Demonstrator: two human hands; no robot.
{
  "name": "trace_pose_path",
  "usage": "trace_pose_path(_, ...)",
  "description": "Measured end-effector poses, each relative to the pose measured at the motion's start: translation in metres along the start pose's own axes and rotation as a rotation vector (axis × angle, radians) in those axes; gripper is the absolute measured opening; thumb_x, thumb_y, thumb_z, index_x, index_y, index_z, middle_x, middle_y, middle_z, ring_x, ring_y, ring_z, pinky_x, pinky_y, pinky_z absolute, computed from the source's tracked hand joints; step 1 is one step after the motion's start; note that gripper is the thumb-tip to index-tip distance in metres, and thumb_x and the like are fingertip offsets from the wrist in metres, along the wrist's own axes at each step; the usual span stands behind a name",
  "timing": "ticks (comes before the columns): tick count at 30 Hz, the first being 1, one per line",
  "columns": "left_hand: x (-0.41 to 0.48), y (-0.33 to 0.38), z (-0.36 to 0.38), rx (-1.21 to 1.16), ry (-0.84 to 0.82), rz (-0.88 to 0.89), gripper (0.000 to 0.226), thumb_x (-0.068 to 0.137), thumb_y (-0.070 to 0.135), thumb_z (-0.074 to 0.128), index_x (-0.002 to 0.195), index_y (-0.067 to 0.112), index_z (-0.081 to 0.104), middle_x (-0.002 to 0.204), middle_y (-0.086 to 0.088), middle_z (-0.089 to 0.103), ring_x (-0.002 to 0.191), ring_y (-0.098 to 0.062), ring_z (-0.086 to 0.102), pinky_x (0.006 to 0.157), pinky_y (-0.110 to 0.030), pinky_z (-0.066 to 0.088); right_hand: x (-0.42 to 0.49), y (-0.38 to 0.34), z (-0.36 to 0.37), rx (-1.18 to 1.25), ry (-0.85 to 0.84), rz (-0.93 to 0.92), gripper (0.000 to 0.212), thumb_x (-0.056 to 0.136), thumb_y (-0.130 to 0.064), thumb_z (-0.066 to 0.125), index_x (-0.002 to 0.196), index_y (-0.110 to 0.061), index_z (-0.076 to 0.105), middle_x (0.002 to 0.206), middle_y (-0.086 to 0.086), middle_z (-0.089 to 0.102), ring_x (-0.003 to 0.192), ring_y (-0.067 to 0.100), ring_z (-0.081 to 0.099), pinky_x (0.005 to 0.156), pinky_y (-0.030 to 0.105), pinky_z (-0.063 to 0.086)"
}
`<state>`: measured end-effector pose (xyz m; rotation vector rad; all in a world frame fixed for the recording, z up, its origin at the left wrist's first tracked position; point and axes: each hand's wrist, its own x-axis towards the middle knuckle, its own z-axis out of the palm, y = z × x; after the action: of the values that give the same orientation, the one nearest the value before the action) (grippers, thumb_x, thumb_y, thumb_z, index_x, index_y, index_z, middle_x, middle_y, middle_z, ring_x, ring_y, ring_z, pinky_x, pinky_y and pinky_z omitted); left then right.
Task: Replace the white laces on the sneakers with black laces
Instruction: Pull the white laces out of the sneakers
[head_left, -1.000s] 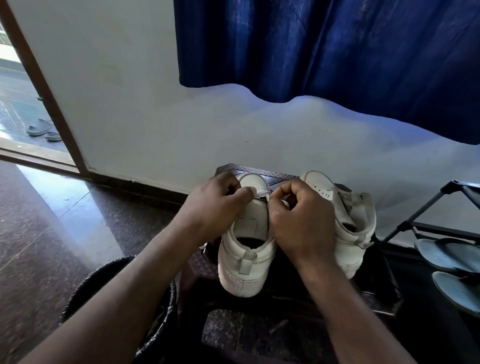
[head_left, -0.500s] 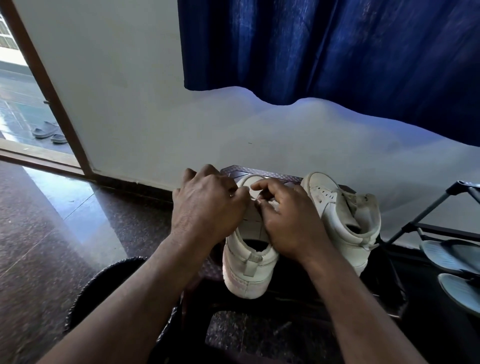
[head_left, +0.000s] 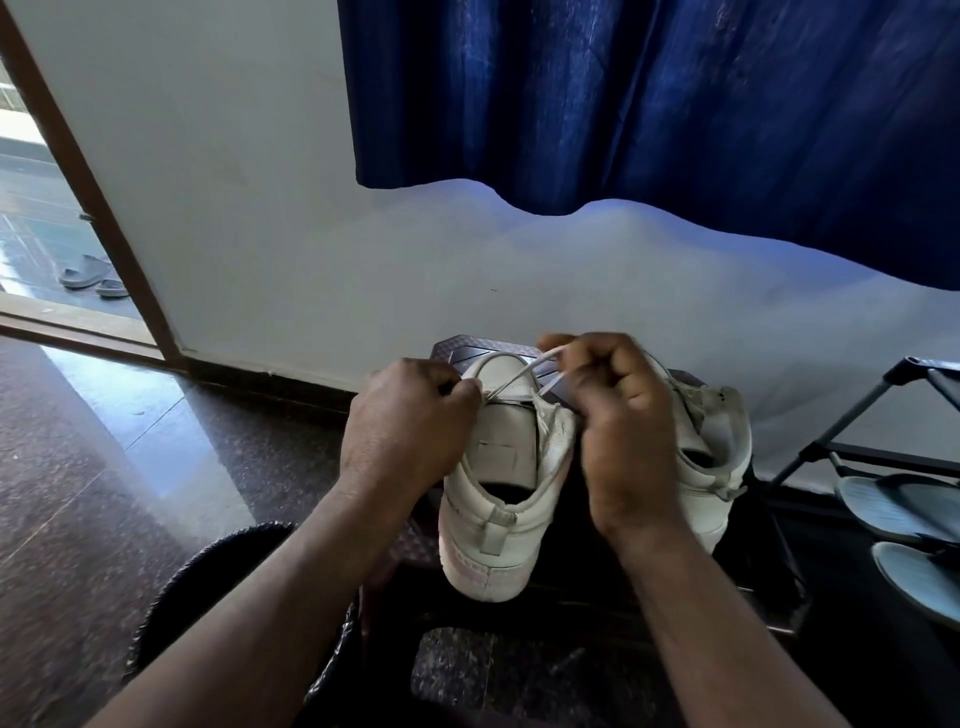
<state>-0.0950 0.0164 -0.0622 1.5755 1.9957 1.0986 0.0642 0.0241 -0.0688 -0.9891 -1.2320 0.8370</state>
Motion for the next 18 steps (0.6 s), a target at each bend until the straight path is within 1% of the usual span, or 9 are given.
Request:
trace_pose_path(1,0.0,0.0,0.001,0.003,0.005,0.008,0.033,0.088,0.038,0.065,0.056,0.038,0.059,0.043,0.005,0.044,0.055,-0.024,0.044,0.051,-0.03,0.028,0.002,-0.007,0.0,0.211,0.02,0.097,0.017,0.103,-0.011,0.057,0.088,-0.016,0.062,0.099,0.004,0.077,0.094,0.024,0.072,0.079,0.03,0.056)
trace_pose_path(3,-0.001,0.0,0.002,0.008,0.014,0.016,0.031,0.088,0.038,0.065,0.057,0.039,0.059,0.043,0.003,0.044,0.055,-0.023,0.046,0.051,-0.029,0.028,0.004,-0.011,-0.001,0.289,0.074,0.164,0.021,0.104,-0.006,0.051,0.087,-0.016,0.058,0.083,0.003,0.072,0.078,0.015,0.067,0.07,0.024,0.05)
trace_pose_path(4,-0.001,0.0,0.002,0.008,0.02,0.013,0.03,0.088,0.038,0.065,0.058,0.039,0.059,0.043,0.002,0.043,0.055,-0.023,0.047,0.051,-0.028,0.028,0.005,-0.009,-0.001,0.196,0.087,0.15,0.02,0.104,-0.006,0.052,0.087,-0.017,0.058,0.075,-0.002,0.067,0.072,0.012,0.061,0.068,0.023,0.047)
trace_pose_path(6,-0.001,-0.001,0.002,0.004,0.029,0.004,0.03,0.087,0.038,0.064,0.058,0.037,0.059,0.043,0.002,0.042,0.056,-0.022,0.049,0.051,-0.028,0.029,0.005,-0.002,-0.002,-0.178,0.036,0.078,0.012,0.102,-0.013,0.058,0.093,-0.019,0.061,0.07,-0.006,0.063,0.068,0.01,0.057,0.068,0.025,0.044)
trace_pose_path(8,-0.001,-0.002,0.003,0.006,0.039,-0.001,0.03,0.087,0.038,0.064,0.058,0.03,0.058,0.044,0.002,0.043,0.057,-0.023,0.051,0.052,-0.029,0.03,0.004,0.0,-0.002,-0.576,-0.089,-0.013,0.009,0.102,-0.02,0.059,0.099,-0.022,0.067,0.08,-0.009,0.071,0.08,0.009,0.063,0.076,0.031,0.047)
trace_pose_path(10,-0.002,-0.002,0.003,0.009,0.053,0.005,0.038,0.088,0.038,0.064,0.057,0.019,0.055,0.047,0.001,0.045,0.06,-0.025,0.053,0.054,-0.03,0.031,0.005,-0.002,-0.001,-0.778,-0.198,-0.072,0.019,0.104,-0.025,0.056,0.099,-0.021,0.073,0.094,-0.007,0.075,0.095,0.017,0.065,0.082,0.035,0.048)
trace_pose_path(12,-0.003,-0.002,0.003,0.018,0.061,0.016,0.043,0.089,0.038,0.064,0.055,0.015,0.051,0.049,0.0,0.046,0.062,-0.025,0.054,0.055,-0.031,0.032,0.005,-0.003,0.0,-0.887,-0.27,-0.09,0.024,0.103,-0.035,0.057,0.095,-0.019,0.074,0.095,-0.002,0.075,0.098,0.022,0.065,0.083,0.036,0.048)
trace_pose_path(14,-0.003,-0.001,0.003,0.031,0.071,0.031,0.045,0.09,0.038,0.064,0.054,0.015,0.049,0.048,0.001,0.045,0.06,-0.023,0.052,0.054,-0.03,0.031,0.003,-0.001,0.0,-0.909,-0.287,-0.115,0.021,0.098,-0.039,0.065,0.092,-0.02,0.073,0.093,-0.003,0.074,0.094,0.02,0.065,0.081,0.035,0.05)
trace_pose_path(18,-0.002,0.0,0.004,0.041,0.082,0.047,0.045,0.089,0.037,0.064,0.054,0.015,0.049,0.049,-0.001,0.044,0.058,-0.022,0.05,0.052,-0.028,0.029,0.001,0.002,-0.001,-0.733,-0.097,-0.389,0.019,0.098,-0.027,0.061,0.082,-0.017,0.064,0.082,-0.004,0.063,0.083,0.018,0.058,0.075,0.035,0.044)
